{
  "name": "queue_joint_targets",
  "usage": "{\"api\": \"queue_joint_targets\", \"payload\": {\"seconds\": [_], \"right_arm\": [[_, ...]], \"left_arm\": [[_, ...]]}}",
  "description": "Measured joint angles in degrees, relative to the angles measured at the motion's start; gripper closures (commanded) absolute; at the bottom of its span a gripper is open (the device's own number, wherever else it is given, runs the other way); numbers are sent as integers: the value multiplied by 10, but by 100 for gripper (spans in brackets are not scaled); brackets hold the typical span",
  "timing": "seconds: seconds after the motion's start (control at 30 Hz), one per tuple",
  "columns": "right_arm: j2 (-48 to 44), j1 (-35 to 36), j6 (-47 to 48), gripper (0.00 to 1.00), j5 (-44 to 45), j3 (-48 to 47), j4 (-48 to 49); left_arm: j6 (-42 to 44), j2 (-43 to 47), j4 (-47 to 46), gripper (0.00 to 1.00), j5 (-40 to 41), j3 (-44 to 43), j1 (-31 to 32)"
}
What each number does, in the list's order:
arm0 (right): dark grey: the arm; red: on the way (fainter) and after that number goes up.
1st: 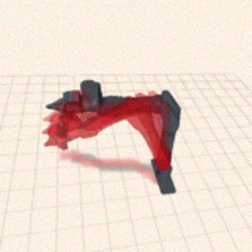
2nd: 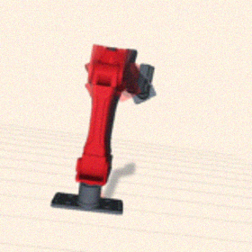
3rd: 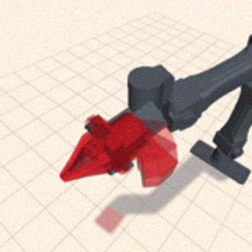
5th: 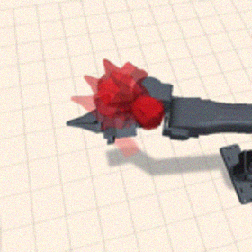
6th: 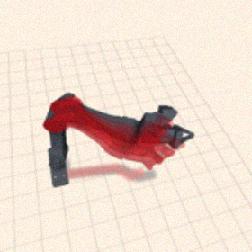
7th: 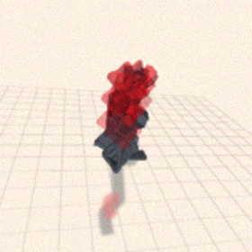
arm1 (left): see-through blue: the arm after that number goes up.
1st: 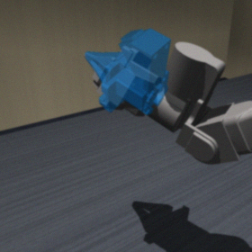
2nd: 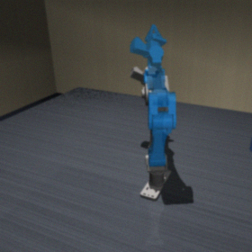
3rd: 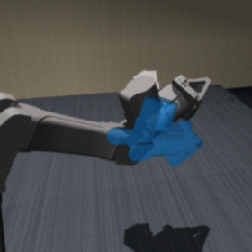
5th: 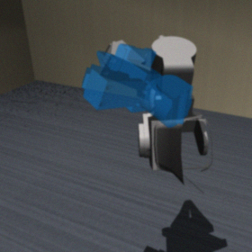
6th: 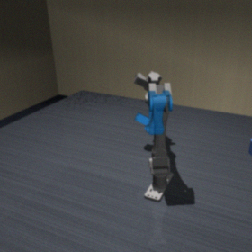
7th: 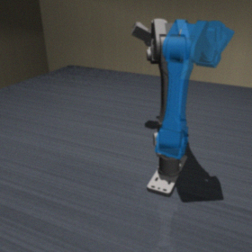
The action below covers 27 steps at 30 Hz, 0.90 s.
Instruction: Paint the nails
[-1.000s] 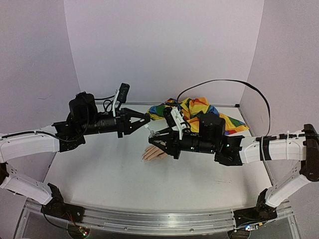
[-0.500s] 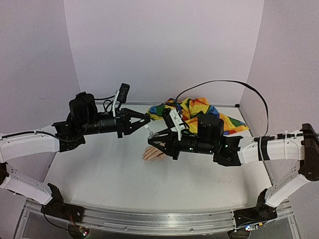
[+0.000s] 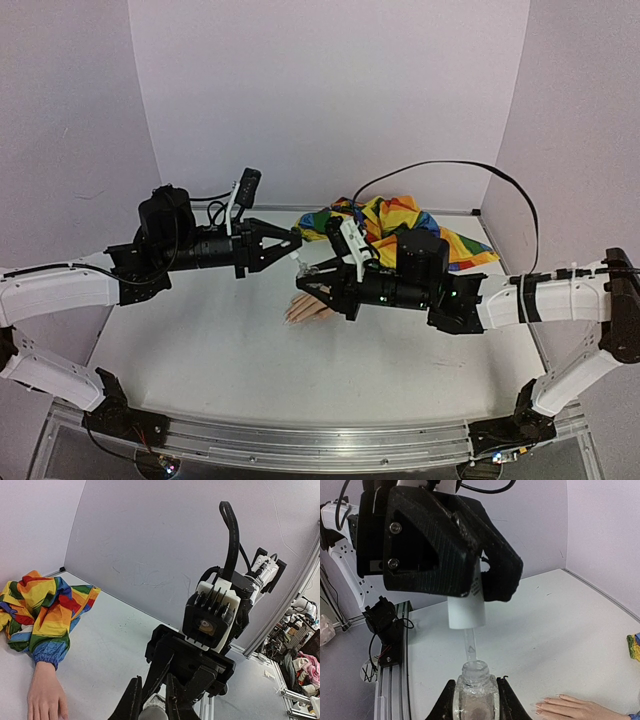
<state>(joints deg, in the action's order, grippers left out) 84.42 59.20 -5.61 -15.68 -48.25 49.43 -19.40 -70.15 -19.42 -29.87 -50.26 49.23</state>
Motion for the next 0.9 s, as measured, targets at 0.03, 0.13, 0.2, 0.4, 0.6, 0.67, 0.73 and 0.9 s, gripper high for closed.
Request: {"api": "queue_joint_targets", "payload": {"seconds": [0.03, 0.13, 0.2, 0.4, 0.6, 0.67, 0.73, 0.9], "right_arm": [[0, 0, 0, 100, 0, 0, 0], [0, 0, 0, 100, 0, 0, 2], [0, 0, 0, 100, 0, 0, 3], [0, 0, 0, 100, 0, 0, 3], [3, 1, 0, 100, 0, -6, 4], [6, 1, 0, 100, 0, -8, 5], [8, 2, 1, 100, 0, -11, 5], [12, 5, 11, 100, 14, -18, 4]], "left_arm": [[0, 0, 0, 100, 0, 0, 0], [0, 0, 0, 100, -1, 0, 0], [0, 0, 0, 100, -1, 0, 0], [-1, -4, 0, 100, -3, 0, 0], [-1, -14, 1, 100, -11, 0, 2], [-1, -16, 4, 100, -12, 0, 3], [-1, -17, 5, 100, -12, 0, 3], [-1, -17, 8, 100, 4, 0, 9]]}}
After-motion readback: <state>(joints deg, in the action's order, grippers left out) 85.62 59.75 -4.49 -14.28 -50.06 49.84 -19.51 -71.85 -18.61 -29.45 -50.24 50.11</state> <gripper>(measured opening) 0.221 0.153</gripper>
